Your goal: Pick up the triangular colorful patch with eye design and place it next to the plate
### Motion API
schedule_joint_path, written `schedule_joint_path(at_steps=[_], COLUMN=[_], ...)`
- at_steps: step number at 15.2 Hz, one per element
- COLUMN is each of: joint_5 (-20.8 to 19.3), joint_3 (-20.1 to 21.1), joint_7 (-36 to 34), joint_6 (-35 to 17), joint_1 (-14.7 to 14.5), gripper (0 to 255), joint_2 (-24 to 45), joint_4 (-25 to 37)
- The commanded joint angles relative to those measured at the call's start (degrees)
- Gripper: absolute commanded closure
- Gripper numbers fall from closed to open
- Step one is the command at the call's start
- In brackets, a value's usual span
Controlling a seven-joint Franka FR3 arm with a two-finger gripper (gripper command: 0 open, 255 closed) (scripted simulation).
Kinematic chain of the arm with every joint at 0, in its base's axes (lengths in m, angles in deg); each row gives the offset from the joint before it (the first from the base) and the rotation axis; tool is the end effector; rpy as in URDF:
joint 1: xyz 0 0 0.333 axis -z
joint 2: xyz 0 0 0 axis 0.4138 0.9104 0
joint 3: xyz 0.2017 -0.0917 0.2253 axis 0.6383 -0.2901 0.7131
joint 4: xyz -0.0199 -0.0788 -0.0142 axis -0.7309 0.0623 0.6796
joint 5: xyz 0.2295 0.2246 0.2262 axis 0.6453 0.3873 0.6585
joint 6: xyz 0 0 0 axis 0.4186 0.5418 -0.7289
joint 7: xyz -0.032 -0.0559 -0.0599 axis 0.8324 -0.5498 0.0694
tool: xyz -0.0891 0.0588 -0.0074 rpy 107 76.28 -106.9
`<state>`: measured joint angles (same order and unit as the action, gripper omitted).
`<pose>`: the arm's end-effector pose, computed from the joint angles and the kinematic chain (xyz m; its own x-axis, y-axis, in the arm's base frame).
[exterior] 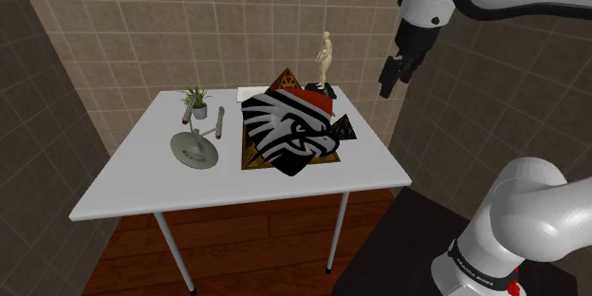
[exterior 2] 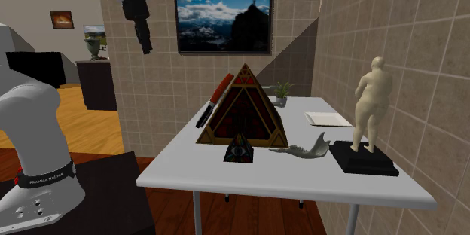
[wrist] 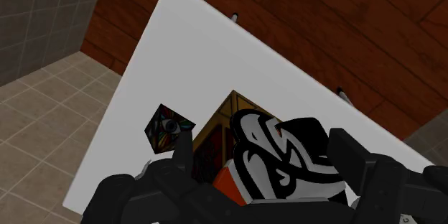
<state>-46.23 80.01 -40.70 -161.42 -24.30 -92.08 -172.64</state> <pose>0.2999 0.0189 0.6268 0.9866 -0.0586 0.1520 -0.0812 -0.9857 0.1474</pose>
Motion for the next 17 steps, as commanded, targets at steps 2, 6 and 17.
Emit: schedule_joint_path(at_steps=[2,6,17], joint_5=[-0.3,-1.5,-6.2], joint_3=[-0.3,-1.5,-4.2], joint_7=[-0.7,-3.7,-13.3], joint_6=[-2.7,-13.7,-46.5], joint_1=[0.5,2.6,10.6], gripper=[0,0,0], joint_2=[-0.1,0.5,12.5], joint_4=[-1.9,-8.8,-19.9])
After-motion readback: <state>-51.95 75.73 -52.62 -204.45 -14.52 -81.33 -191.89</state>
